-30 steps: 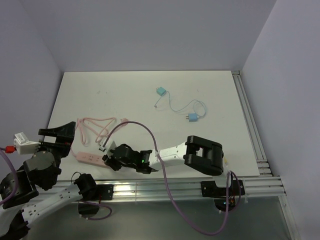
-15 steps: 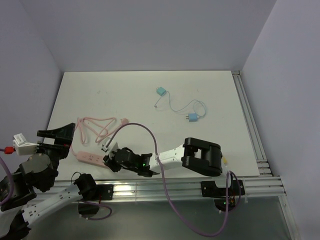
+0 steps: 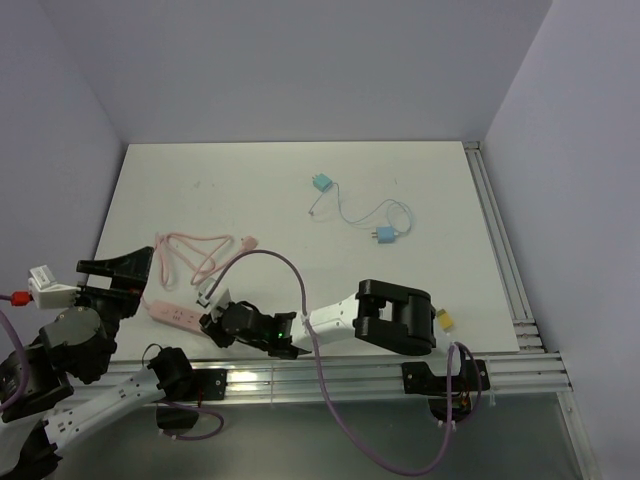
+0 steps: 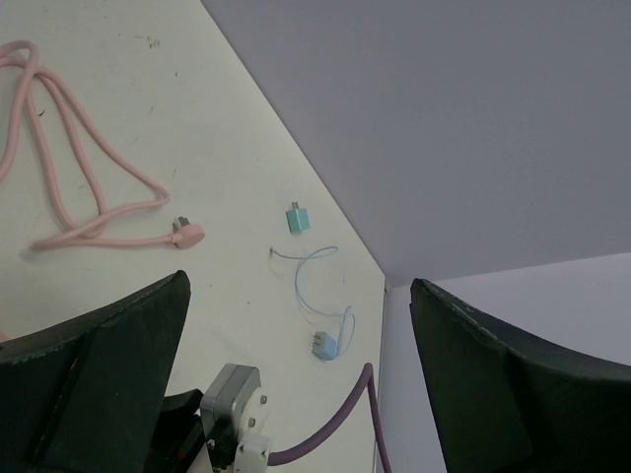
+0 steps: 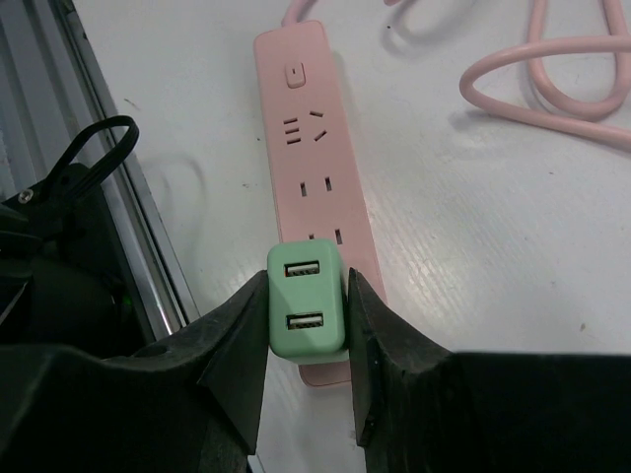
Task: Insert the plug
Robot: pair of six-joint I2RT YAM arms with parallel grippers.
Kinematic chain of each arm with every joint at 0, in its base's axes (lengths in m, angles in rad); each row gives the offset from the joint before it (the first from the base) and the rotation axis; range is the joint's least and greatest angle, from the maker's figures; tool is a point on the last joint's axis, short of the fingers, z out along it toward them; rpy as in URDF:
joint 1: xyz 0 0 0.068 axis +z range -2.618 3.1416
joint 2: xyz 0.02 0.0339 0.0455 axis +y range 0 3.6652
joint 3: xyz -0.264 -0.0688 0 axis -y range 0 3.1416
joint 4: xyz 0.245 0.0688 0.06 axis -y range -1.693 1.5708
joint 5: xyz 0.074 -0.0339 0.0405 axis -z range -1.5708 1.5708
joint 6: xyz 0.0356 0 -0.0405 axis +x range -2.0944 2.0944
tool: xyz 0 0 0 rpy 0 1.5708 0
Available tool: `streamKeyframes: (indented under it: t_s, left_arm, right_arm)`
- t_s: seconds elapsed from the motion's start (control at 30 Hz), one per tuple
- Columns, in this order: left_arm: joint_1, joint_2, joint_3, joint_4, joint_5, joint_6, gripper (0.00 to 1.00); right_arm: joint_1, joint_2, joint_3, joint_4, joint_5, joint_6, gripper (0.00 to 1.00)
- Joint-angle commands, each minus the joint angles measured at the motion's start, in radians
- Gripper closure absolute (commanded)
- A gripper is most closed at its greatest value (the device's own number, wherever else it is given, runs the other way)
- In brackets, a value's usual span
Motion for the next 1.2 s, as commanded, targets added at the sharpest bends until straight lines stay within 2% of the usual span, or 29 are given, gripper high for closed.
streamKeyframes:
  t_s: [0.0, 0.17, 0.27, 0.37, 0.4, 0.5, 0.7, 0.8, 0.9, 0.93, 1.03, 1.17]
  left_arm:
    - [0.004, -0.015, 0.002, 0.020, 0.022, 0.028, 0.01]
    - [0.004, -0.020, 0.039, -0.023, 0.015, 0.028, 0.01]
    - [0.004, -0.035, 0.039, -0.017, 0.006, 0.041, 0.01]
    - [0.004, -0.050, 0.022, 0.003, 0.006, 0.057, 0.00]
    - [0.004, -0.053, 0.019, 0.006, 0.004, 0.055, 0.01]
    - [0.004, -0.046, 0.009, 0.018, 0.001, 0.054, 0.01]
    - [0.004, -0.003, 0.004, 0.040, 0.010, 0.057, 0.01]
    - [0.004, 0.020, 0.015, 0.034, 0.012, 0.052, 0.01]
    - [0.002, 0.031, 0.012, 0.046, 0.009, 0.063, 0.01]
    - [0.004, 0.032, 0.007, 0.051, 0.006, 0.063, 0.01]
    - [0.004, 0.042, -0.002, 0.072, -0.001, 0.075, 0.01]
    - [0.002, 0.055, -0.002, 0.098, 0.006, 0.095, 0.01]
  right_arm:
    - [0.034, 0.311, -0.118, -0.557, -0.163, 0.107, 1.00]
    - [0.032, 0.257, -0.193, -0.504, -0.143, 0.154, 1.00]
    - [0.034, 0.197, -0.214, -0.504, -0.034, 0.174, 1.00]
    - [0.035, 0.112, -0.242, -0.469, 0.062, 0.176, 0.83]
    - [0.032, 0.087, -0.244, -0.467, 0.075, 0.170, 0.64]
    - [0.023, 0.004, -0.201, -0.491, 0.108, 0.132, 0.42]
    - [0.000, -0.111, -0.141, -0.547, 0.157, 0.030, 0.21]
    - [-0.008, -0.200, -0.148, -0.544, 0.144, -0.013, 0.18]
    - [-0.041, -0.266, -0.136, -0.568, 0.050, -0.069, 0.16]
    - [-0.063, -0.283, -0.129, -0.576, -0.032, -0.107, 0.16]
    - [-0.096, -0.284, -0.093, -0.593, -0.181, -0.178, 0.16]
    - [-0.104, -0.238, -0.004, -0.616, -0.269, -0.220, 0.16]
